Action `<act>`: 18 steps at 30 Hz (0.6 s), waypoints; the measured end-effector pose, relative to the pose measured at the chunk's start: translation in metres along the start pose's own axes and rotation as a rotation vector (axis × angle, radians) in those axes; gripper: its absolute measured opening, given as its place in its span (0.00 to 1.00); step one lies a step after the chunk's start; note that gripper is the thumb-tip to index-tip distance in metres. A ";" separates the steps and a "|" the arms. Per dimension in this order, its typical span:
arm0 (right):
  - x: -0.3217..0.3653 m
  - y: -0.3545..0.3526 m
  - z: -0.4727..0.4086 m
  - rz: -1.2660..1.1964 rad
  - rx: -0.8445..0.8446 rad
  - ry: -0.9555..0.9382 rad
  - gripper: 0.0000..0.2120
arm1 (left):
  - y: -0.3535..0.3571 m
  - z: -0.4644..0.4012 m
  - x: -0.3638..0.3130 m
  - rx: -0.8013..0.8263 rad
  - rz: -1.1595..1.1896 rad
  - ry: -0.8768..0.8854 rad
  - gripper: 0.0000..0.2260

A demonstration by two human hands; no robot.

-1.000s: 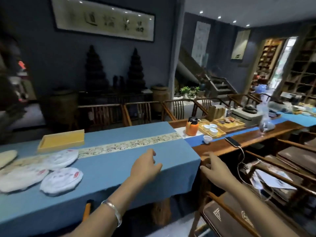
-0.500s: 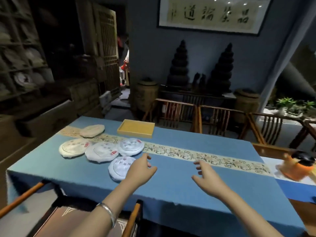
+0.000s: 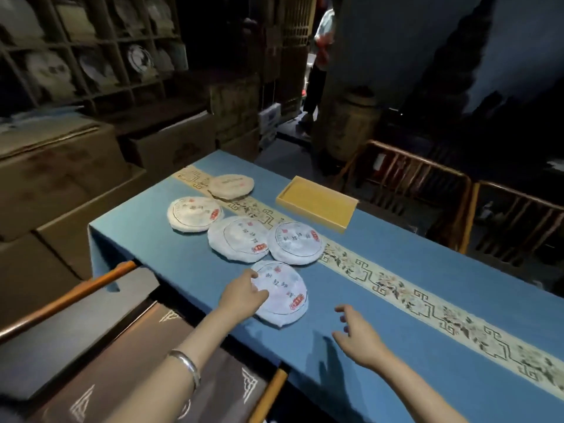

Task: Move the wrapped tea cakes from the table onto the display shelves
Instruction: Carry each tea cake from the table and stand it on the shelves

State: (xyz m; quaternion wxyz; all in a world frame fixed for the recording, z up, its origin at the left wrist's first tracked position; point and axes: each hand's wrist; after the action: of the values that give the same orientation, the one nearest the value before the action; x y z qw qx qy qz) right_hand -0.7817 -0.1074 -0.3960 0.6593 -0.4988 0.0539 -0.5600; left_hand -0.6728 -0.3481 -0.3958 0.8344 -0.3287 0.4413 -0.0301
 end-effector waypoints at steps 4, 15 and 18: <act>-0.002 -0.001 -0.064 0.051 0.102 -0.003 0.24 | -0.009 -0.027 0.029 -0.075 0.114 -0.103 0.22; 0.000 0.007 -0.204 -0.225 0.202 0.034 0.21 | 0.026 -0.087 0.052 -0.120 0.271 -0.382 0.26; -0.010 0.016 -0.219 -0.371 0.171 0.051 0.22 | 0.048 -0.104 0.048 -0.128 0.327 -0.419 0.30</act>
State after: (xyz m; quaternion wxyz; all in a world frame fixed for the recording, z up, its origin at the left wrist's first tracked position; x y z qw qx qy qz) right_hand -0.9119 -0.2326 -0.5211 0.5832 -0.4280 -0.0699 -0.6869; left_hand -0.7335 -0.3811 -0.4993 0.8789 -0.3041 0.3071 0.2018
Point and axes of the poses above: each hand's wrist, its own z-axis away from the middle knuckle, its own y-axis out of the palm, x = y × z, and after that the axes turned 6 degrees about x, right-handed
